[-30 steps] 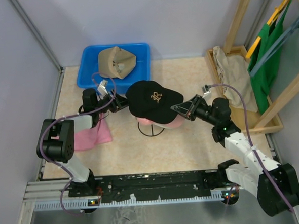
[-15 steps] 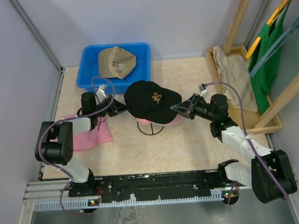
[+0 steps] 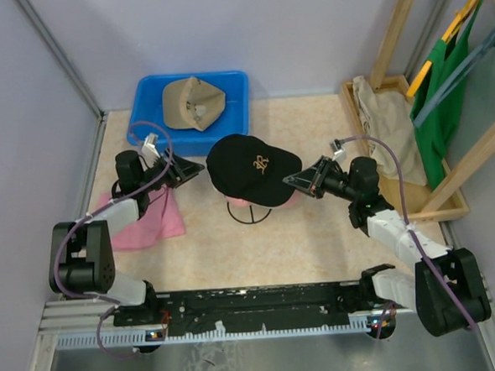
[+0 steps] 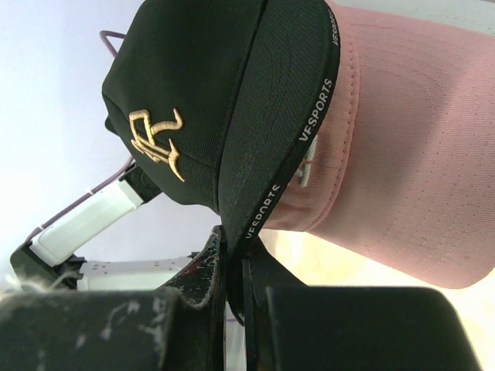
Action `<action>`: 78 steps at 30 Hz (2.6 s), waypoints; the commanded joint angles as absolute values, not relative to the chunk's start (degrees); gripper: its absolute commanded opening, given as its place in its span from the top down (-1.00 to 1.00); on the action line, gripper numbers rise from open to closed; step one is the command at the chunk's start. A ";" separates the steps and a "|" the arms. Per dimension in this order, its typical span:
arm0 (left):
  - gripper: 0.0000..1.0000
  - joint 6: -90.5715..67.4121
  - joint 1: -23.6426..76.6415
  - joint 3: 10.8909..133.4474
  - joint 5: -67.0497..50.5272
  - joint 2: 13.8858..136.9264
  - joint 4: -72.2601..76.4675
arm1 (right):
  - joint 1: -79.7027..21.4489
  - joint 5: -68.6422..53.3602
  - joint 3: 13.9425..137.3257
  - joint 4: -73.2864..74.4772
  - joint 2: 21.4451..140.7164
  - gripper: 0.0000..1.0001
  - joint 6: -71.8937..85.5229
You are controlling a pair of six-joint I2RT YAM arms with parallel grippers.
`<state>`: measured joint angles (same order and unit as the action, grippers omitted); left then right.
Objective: Stack the hats
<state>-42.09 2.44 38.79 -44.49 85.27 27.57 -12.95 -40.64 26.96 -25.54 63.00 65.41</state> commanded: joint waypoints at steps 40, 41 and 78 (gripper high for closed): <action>0.39 -41.06 10.32 43.50 -45.77 101.75 31.45 | -5.79 -40.65 21.55 -20.21 66.01 1.00 58.81; 0.39 -40.83 10.14 43.63 -45.83 101.85 31.23 | -5.13 -40.81 21.30 -20.28 66.51 1.00 58.43; -0.26 -40.14 3.61 40.46 -41.01 76.77 13.31 | -9.20 -32.58 18.06 -43.49 71.24 1.00 77.35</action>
<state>-38.26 3.53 44.97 -41.36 79.15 13.41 -7.90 -44.42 19.29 -45.10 72.97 74.59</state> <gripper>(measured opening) 0.674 0.058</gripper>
